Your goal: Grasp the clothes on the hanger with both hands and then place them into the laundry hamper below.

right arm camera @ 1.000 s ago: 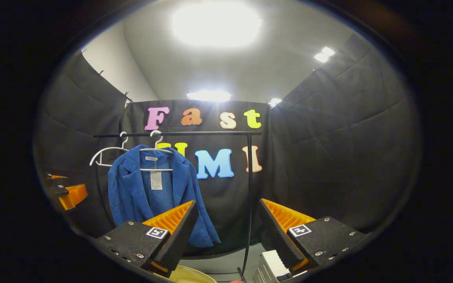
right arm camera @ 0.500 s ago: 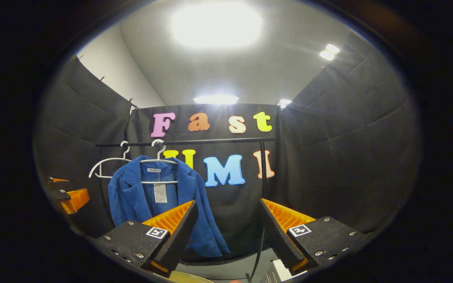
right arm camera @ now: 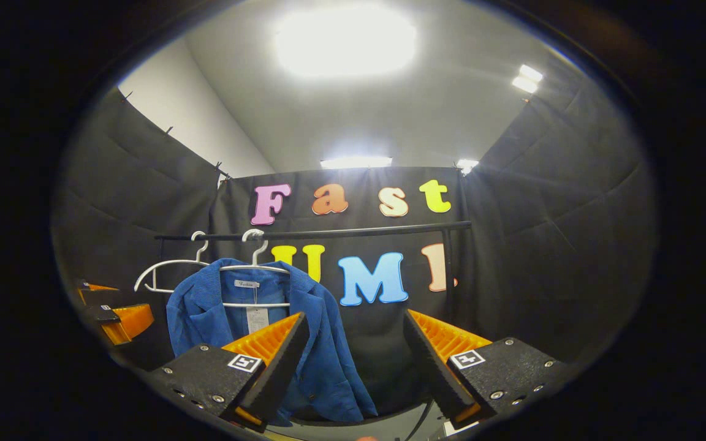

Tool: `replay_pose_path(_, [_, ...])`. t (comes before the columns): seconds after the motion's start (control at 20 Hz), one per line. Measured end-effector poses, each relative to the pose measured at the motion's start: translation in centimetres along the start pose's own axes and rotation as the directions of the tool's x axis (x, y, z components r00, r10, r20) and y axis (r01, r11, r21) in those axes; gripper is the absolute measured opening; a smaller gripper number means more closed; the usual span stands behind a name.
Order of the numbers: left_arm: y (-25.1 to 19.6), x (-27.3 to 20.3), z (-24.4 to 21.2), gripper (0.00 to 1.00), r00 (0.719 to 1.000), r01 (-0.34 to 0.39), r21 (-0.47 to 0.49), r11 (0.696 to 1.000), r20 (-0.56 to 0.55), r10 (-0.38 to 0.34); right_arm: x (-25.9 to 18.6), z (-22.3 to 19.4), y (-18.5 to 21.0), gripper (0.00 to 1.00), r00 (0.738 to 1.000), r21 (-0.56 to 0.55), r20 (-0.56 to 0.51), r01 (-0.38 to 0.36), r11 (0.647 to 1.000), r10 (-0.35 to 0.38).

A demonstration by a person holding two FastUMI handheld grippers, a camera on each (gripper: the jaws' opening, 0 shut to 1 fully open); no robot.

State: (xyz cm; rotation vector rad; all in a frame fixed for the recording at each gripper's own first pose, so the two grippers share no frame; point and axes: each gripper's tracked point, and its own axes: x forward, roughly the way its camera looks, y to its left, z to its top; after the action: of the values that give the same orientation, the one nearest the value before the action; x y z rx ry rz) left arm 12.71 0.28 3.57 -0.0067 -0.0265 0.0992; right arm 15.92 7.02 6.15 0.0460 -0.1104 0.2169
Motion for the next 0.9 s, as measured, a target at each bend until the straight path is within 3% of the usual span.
replay_pose_path(0.9, [-4.0,10.6,-1.4,0.93,0.997,-0.081,-0.023,0.996,-0.009,0.081,13.7,-4.1,4.9,0.95,0.982,0.067,-0.030,-0.184,0.981,0.186])
